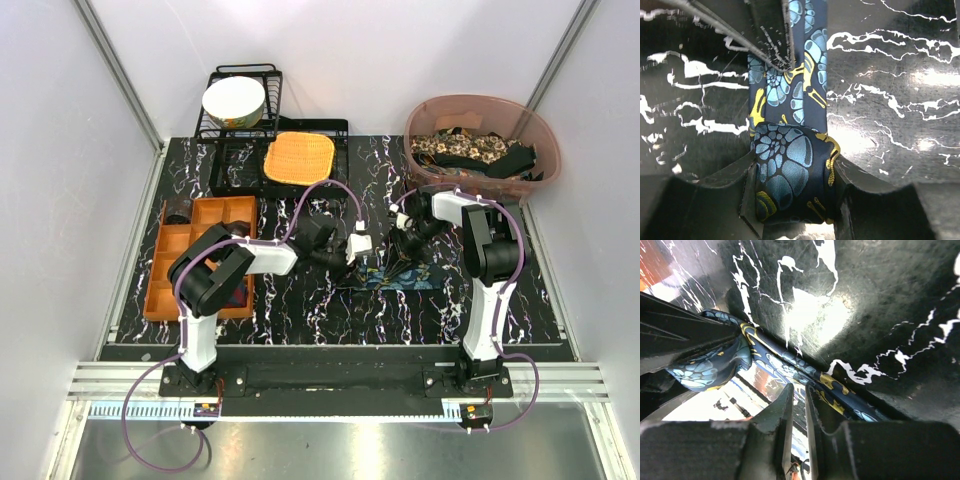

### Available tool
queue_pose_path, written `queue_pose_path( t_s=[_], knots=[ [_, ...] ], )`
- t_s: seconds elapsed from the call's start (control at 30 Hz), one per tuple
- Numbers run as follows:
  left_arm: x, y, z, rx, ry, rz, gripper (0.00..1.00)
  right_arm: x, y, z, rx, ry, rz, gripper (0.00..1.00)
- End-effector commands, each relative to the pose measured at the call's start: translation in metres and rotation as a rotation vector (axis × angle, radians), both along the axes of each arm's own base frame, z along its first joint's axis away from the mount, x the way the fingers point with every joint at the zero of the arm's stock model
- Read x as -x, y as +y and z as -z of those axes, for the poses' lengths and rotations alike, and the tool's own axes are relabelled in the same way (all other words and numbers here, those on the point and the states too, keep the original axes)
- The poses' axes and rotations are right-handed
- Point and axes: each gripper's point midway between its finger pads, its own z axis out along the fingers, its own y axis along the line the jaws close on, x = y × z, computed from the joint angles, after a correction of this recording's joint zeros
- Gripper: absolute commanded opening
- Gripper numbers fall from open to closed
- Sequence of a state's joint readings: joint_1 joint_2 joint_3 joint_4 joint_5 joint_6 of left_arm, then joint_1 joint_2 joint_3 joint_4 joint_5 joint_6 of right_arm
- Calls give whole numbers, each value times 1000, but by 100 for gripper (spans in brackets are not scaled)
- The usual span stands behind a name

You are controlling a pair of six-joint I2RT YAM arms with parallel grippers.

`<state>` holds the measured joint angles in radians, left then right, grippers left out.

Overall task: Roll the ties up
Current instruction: Roll the tie at the center of the board.

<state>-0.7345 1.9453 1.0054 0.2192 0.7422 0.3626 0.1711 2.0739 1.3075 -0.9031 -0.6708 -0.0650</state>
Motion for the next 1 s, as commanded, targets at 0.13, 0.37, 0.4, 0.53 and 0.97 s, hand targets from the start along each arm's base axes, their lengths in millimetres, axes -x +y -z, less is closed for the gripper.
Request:
queue_pose_path(
  t_s=[0.13,0.37,0.4,0.53,0.97],
  knots=[
    [-4,33,42,-248,-40,-88,20,-6,-17,21,115,-24,-18,20],
    [0,50,68,-414,-104,-52,21,-15,15,-44,-132,-119,-9,42],
    [-1,50,68,-422,-110,-56,21,-15,24,-56,-199,-115,-1,51],
    [1,51,73,-450,-100,-51,22,-21,42,-80,-337,-122,39,55],
    [13,45,71,-423,-50,-5,24,2,69,-53,-346,-71,-4,54]
  ],
)
